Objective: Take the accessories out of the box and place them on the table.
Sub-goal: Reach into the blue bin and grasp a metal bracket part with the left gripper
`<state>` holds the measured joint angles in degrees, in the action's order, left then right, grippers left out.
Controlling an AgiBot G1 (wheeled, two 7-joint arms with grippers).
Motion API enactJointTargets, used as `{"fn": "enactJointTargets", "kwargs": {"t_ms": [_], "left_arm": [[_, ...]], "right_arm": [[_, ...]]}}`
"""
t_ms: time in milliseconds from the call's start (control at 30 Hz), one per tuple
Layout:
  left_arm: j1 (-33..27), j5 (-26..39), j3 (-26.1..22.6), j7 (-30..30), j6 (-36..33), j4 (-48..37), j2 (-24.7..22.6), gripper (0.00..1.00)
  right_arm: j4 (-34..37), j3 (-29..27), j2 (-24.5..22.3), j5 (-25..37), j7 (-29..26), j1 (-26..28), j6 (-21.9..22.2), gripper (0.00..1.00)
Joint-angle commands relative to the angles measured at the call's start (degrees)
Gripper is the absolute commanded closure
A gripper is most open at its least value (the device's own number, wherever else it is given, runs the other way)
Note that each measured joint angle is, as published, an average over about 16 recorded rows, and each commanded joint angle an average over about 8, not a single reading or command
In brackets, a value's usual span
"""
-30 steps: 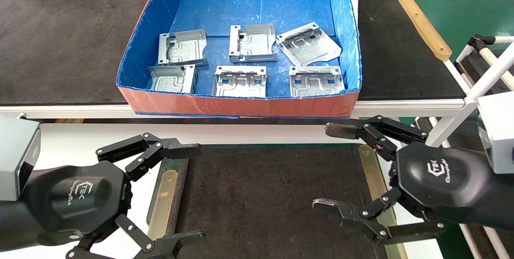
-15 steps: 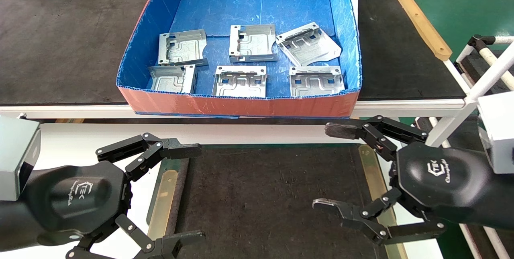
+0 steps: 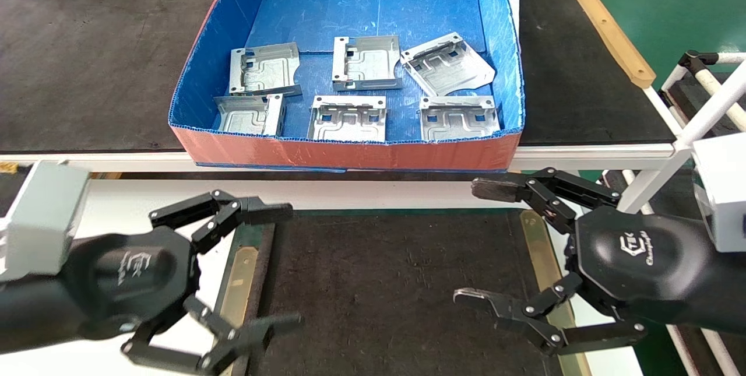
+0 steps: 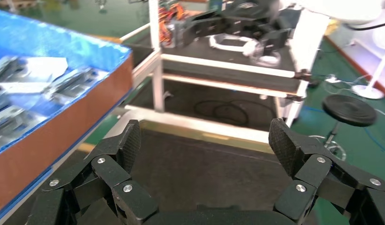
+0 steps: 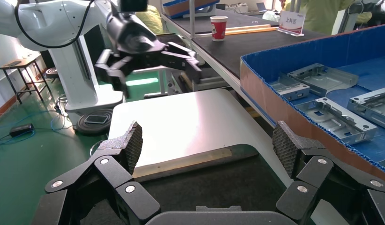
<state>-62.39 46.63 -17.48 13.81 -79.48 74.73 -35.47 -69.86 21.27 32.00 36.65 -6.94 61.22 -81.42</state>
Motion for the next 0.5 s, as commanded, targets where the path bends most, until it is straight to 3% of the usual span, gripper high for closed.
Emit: {"fn": "enactJointTargets", "kwargs": {"t_ms": [33,500], "left_arm": [[-0.07,0.84,-0.20,0.80,1.37,0.44,0.05,0.00],[-7.50,12.51,-4.49,9.62,15.17,-0.63,-5.68,0.00]], "right_arm": [[0.00,0.00,0.00,0.00,0.00,0.00,0.00,0.00],[0.00,0.00,0.00,0.00,0.00,0.00,0.00,0.00]]}}
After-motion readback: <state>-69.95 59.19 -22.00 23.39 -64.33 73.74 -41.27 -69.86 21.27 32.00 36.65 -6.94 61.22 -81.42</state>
